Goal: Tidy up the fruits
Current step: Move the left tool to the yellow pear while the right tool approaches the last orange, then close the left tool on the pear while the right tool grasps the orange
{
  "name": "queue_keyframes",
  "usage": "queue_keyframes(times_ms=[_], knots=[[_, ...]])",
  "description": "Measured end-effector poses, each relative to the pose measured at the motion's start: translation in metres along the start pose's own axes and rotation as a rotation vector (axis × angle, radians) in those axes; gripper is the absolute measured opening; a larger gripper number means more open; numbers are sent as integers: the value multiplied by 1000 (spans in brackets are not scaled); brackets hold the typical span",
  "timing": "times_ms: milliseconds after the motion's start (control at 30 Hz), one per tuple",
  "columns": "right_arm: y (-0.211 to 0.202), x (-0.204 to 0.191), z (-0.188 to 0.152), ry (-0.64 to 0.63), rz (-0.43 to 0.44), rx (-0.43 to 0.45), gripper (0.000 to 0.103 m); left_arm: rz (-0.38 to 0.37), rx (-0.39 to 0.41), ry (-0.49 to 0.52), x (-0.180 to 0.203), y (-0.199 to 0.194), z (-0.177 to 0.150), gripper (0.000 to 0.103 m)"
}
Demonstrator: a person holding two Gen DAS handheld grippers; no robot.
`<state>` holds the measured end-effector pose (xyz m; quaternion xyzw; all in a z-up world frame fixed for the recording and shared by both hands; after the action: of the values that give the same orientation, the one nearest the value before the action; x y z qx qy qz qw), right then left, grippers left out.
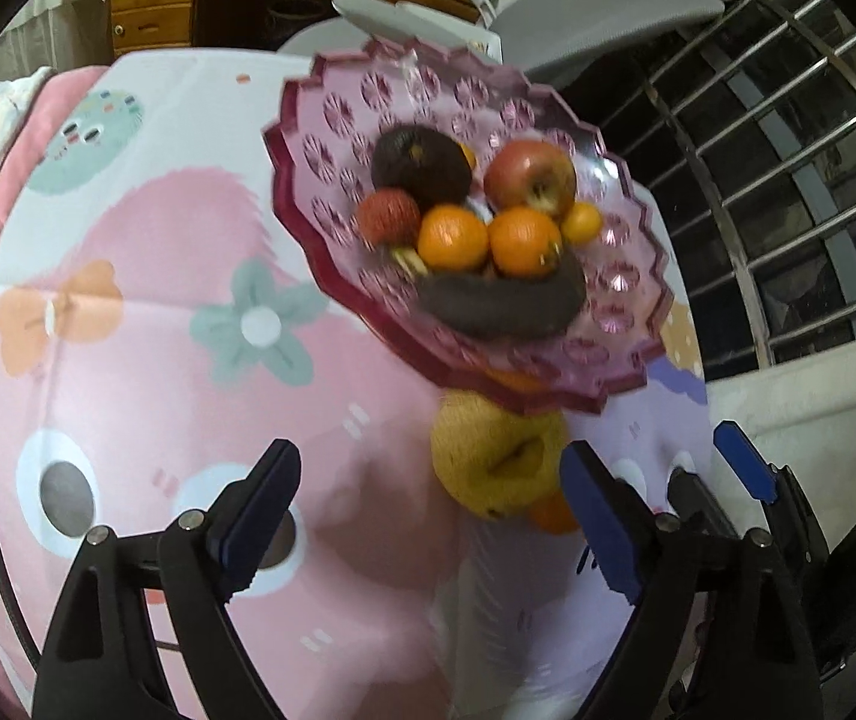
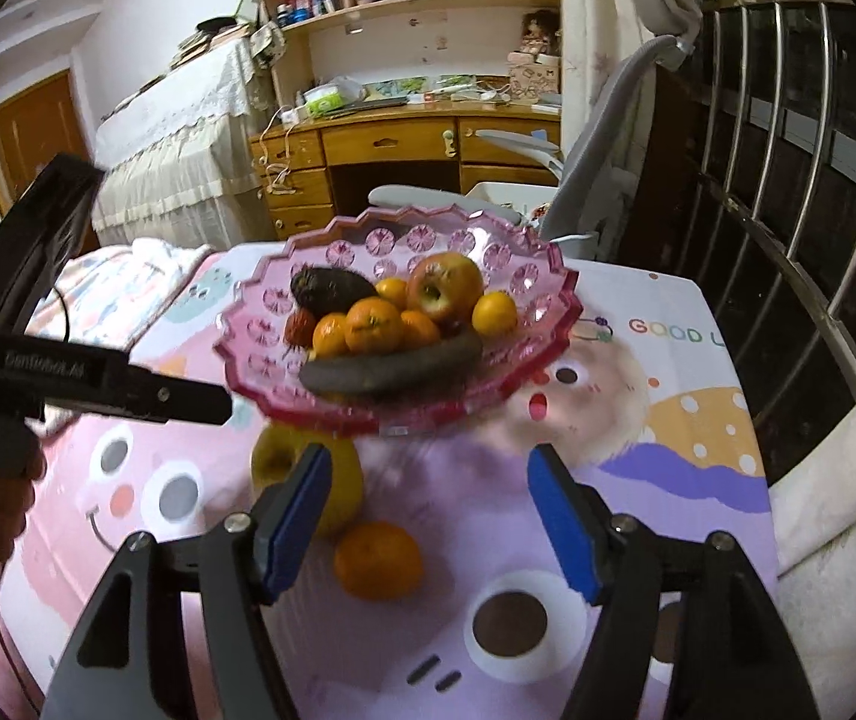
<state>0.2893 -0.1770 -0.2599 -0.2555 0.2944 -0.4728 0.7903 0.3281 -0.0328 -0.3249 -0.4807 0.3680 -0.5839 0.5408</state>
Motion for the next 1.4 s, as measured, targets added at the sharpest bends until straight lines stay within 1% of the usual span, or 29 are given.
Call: queue_keyframes(times_ms=[33, 100, 167, 267, 367, 533, 767, 867, 1000, 1133, 1200, 1267, 1367, 1400], knots=[[0, -1, -5, -9, 6, -9, 68, -2, -13, 4, 3, 2, -4, 92], [1, -3, -12, -19, 20, -19, 68, -7, -33, 9, 8, 6, -8, 92], [3, -8, -19, -36, 54, -31, 68, -11, -48, 11, 13, 9, -9, 94], [7, -11, -31, -71, 57, -62, 68, -19, -69, 18, 23, 13, -11, 95], [13, -14, -41, -115, 48, -86, 68, -12, -82, 31, 32, 18, -11, 95], [24, -17, -53, -173, 42, -113, 68, 18, -107, 52, 47, 29, -10, 95], [40, -18, -67, -231, 25, -159, 68, 91, -123, 94, 62, 44, -11, 95], [45, -20, -71, -246, 36, -168, 68, 119, -119, 113, 69, 50, -10, 95], [51, -24, -75, -257, 51, -181, 67, 142, -122, 111, 71, 58, -8, 95], [55, -28, -78, -258, 70, -185, 62, 147, -133, 108, 76, 65, -8, 95], [56, -29, -80, -254, 79, -189, 61, 151, -132, 106, 77, 67, -7, 92], [58, -29, -81, -250, 84, -191, 58, 158, -131, 106, 77, 68, -7, 90], [59, -29, -83, -246, 89, -193, 54, 177, -139, 105, 78, 75, -6, 81], [60, -29, -84, -243, 91, -195, 54, 180, -142, 103, 77, 76, -6, 76]])
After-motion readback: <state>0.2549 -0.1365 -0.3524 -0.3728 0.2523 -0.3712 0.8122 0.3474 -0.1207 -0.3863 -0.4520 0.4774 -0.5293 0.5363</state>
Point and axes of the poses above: each gripper's, at about its wrist camera, not at the fingertips, and y roughly the way its jaws point, x to its right, z to its top, the point moved 10 cm from there along y, roughly the way its jaws point, and after that the axes turned 15 degrees about z, right-handed, at the moved point
